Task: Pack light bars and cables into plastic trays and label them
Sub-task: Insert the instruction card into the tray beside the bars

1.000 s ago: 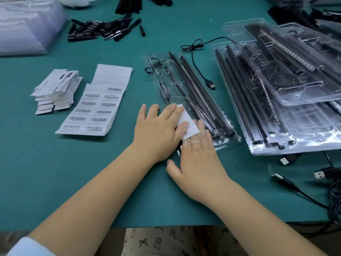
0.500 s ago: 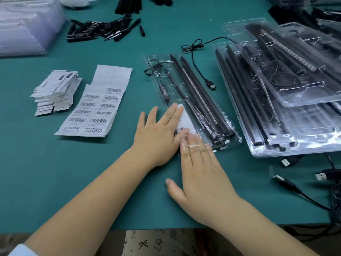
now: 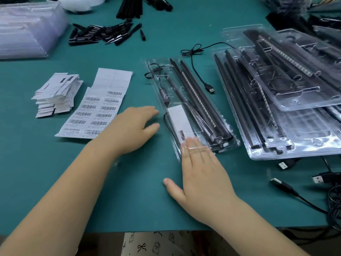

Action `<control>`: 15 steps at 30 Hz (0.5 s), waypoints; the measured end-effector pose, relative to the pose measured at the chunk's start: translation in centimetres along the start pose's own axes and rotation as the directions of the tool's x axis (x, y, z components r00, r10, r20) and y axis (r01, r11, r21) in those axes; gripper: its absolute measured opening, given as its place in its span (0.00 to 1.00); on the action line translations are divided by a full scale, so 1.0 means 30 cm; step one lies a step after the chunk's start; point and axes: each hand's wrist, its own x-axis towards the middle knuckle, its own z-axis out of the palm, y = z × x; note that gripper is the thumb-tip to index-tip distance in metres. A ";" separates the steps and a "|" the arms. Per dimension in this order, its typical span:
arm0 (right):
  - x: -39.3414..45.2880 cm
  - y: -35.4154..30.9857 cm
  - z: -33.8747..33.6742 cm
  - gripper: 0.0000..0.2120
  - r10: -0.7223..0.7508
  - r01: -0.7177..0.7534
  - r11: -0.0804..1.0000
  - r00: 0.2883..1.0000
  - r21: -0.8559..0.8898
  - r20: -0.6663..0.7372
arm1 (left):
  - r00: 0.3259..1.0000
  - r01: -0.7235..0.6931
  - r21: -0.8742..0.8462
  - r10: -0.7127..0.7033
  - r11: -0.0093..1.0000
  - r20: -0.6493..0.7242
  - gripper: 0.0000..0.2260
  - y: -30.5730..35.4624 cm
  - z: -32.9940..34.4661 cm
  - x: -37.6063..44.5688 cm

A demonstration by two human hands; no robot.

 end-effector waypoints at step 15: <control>-0.005 -0.007 0.007 0.43 -0.005 0.005 1.000 0.999 -0.003 -0.050 | 0.963 0.161 -0.167 -0.192 0.973 -0.190 0.08 0.045 0.063 0.001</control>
